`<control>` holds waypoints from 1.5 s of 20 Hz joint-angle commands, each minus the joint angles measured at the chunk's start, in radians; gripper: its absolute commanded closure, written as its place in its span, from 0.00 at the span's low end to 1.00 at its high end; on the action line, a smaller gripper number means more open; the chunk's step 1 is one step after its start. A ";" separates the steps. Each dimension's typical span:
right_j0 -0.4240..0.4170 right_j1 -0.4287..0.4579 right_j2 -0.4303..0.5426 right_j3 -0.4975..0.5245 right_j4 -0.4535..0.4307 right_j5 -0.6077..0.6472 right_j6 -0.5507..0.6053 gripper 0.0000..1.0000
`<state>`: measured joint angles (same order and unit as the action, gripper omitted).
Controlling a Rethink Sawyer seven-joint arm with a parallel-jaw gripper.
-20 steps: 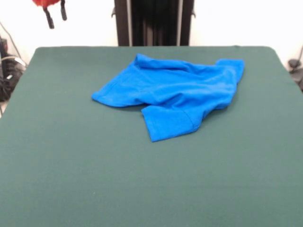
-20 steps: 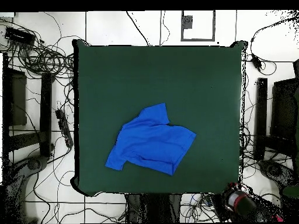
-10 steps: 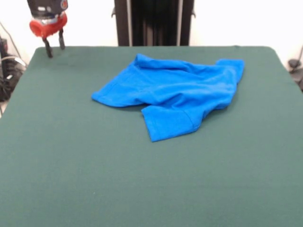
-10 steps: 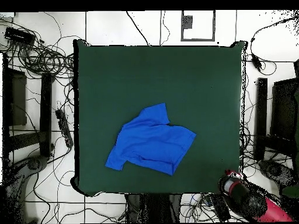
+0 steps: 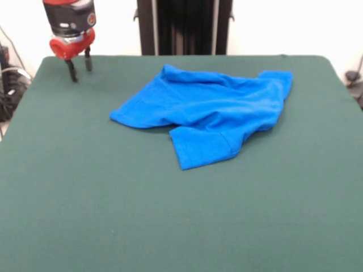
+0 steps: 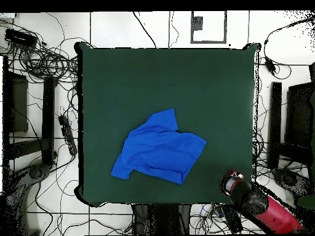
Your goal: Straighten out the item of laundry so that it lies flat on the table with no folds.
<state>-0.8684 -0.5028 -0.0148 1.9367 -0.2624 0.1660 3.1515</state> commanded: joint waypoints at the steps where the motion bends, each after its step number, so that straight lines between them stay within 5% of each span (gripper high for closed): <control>1: 0.136 -0.086 0.023 0.009 0.161 0.146 0.115 0.00; 12: 0.076 -0.230 0.073 0.034 0.163 0.303 -0.063 0.00; 18: 0.042 -0.270 0.161 0.127 0.259 0.312 0.011 0.00; 30: 0.133 -0.194 0.107 0.185 0.369 0.162 0.099 0.00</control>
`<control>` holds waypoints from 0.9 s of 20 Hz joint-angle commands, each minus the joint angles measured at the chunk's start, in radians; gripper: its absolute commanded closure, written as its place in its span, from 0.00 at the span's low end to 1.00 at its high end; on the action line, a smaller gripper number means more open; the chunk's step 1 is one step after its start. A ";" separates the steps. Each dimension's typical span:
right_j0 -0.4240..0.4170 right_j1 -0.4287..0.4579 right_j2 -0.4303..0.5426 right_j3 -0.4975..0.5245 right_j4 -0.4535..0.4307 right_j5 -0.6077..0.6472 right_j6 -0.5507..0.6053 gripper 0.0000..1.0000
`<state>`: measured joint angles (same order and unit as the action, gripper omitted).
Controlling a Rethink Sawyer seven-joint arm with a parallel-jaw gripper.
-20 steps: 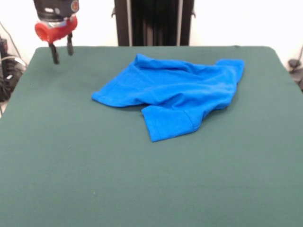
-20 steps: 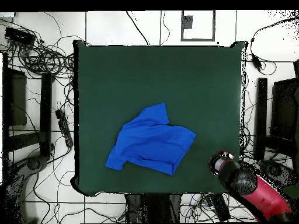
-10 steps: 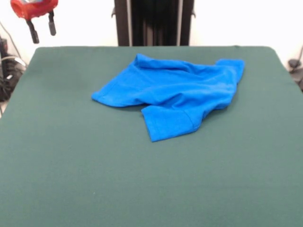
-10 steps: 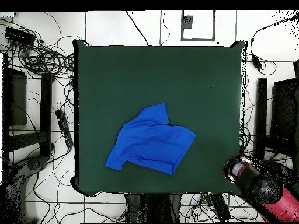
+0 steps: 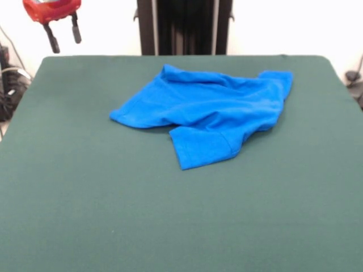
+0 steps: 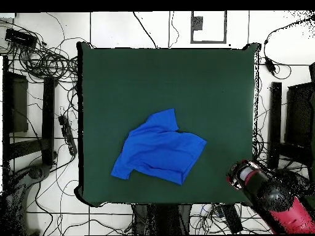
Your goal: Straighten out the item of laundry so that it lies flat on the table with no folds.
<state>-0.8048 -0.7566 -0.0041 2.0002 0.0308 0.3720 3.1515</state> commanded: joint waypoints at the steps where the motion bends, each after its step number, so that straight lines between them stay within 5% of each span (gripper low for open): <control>1: 0.068 0.067 0.097 0.126 0.076 -0.057 0.096 0.00; 18: 0.029 0.140 0.106 0.151 0.033 -0.165 0.035 0.00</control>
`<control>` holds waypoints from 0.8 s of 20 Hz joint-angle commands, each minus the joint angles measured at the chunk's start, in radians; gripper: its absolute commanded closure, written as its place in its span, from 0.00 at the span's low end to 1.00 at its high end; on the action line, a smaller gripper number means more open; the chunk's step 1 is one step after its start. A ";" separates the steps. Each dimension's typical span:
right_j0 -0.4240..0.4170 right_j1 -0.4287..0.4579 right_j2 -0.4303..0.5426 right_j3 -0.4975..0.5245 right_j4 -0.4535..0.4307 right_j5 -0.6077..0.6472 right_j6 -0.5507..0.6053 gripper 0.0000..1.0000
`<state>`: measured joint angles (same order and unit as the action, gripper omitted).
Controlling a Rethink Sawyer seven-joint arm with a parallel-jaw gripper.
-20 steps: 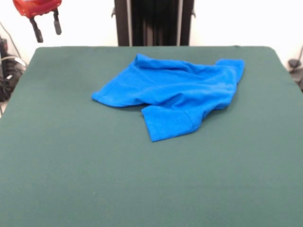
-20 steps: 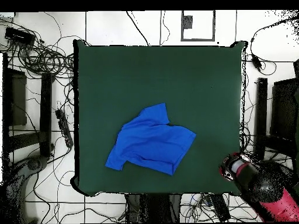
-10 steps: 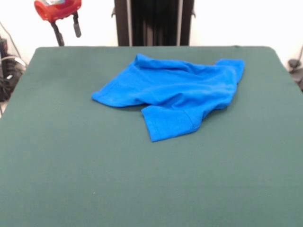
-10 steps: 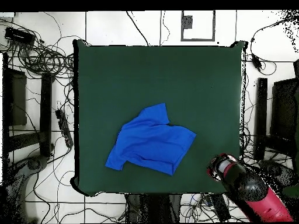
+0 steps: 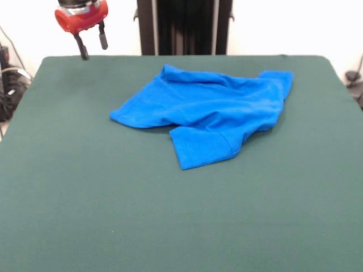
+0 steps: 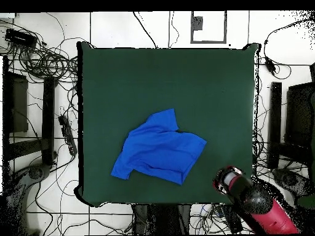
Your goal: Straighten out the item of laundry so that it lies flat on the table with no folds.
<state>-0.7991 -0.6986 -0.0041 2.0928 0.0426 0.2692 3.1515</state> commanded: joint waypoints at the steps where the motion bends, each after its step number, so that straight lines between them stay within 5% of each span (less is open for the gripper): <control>1: 0.022 0.089 0.112 0.058 0.024 -0.072 0.038 0.00; 16: 0.179 0.163 0.098 0.029 0.057 -0.165 0.101 0.00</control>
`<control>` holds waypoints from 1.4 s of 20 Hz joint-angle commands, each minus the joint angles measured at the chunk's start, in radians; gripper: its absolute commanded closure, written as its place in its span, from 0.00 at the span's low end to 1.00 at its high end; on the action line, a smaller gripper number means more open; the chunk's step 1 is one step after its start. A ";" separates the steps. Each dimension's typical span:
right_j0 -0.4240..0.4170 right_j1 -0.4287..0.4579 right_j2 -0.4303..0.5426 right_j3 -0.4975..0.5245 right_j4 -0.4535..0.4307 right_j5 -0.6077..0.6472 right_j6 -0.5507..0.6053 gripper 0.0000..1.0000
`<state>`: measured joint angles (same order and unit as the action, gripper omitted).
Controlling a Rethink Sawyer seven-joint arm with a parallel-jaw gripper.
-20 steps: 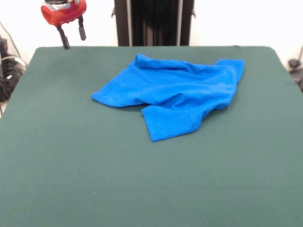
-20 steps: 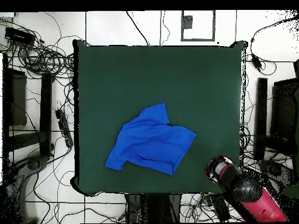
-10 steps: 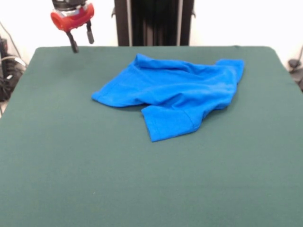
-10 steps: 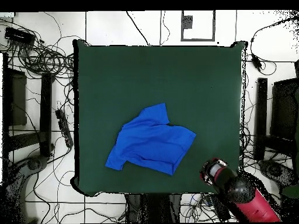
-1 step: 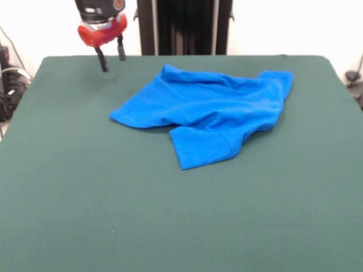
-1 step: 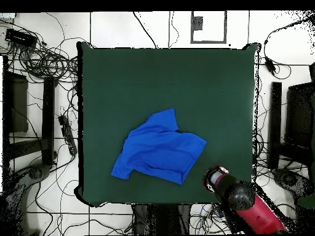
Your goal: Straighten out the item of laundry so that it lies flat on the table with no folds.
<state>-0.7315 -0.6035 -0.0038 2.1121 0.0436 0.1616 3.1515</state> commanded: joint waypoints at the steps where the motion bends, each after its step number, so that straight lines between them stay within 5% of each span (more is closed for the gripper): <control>1: 0.124 0.068 0.101 0.006 0.068 -0.054 0.109 0.00; 6: 0.223 0.074 0.096 -0.031 0.149 -0.037 0.162 0.00; 13: 0.261 0.055 0.086 -0.061 0.168 0.027 0.098 0.00; 19: 0.223 0.001 0.103 -0.031 0.150 0.075 0.055 0.00; 28: 0.081 0.099 0.174 -0.034 0.012 0.029 -0.103 0.00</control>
<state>-0.6131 -0.5677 0.0121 2.1120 0.1042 0.1438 3.1515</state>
